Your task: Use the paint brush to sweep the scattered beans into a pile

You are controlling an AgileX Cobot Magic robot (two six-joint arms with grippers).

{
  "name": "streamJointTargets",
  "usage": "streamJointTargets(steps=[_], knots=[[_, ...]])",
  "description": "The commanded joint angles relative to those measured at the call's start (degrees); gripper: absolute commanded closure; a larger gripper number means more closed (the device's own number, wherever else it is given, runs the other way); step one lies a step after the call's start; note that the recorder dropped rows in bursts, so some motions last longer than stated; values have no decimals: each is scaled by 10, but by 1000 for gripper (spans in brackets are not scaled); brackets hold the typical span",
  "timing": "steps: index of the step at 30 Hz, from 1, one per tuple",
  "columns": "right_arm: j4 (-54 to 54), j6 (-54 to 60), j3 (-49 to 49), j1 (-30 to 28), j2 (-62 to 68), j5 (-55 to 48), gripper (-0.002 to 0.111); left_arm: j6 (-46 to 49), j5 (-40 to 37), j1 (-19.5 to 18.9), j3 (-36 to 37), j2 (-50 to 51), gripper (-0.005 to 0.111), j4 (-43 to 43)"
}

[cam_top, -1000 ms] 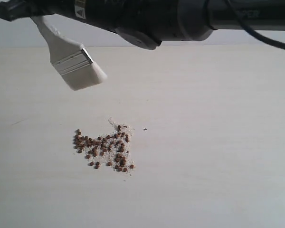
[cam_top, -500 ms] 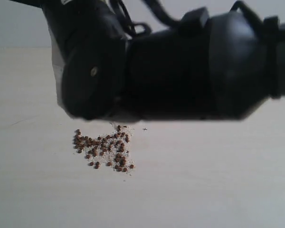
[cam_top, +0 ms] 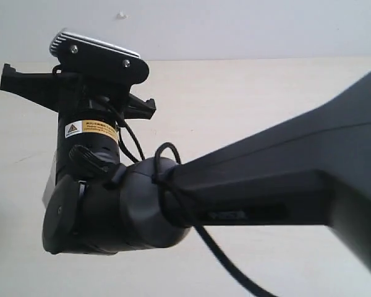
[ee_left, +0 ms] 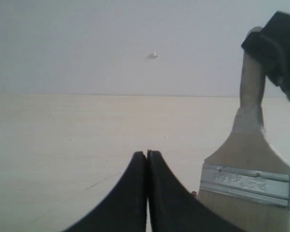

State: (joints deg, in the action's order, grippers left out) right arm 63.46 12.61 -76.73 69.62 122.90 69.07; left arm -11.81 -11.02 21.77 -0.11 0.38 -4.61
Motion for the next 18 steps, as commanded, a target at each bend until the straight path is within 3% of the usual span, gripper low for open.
streamJointTargets(steps=[1,3,7,18], knots=[[-20,-7,-60,-23,57,9,108,1,0,-1,1,-2,107,3],[-37,17,-93,-33,81,9,108,1,0,-1,1,-2,107,3],[-71,216,-159,-49,115,9,108,1,0,-1,1,-2,107,3],[-68,187,-232,-49,175,9,108,1,0,-1,1,-2,107,3]])
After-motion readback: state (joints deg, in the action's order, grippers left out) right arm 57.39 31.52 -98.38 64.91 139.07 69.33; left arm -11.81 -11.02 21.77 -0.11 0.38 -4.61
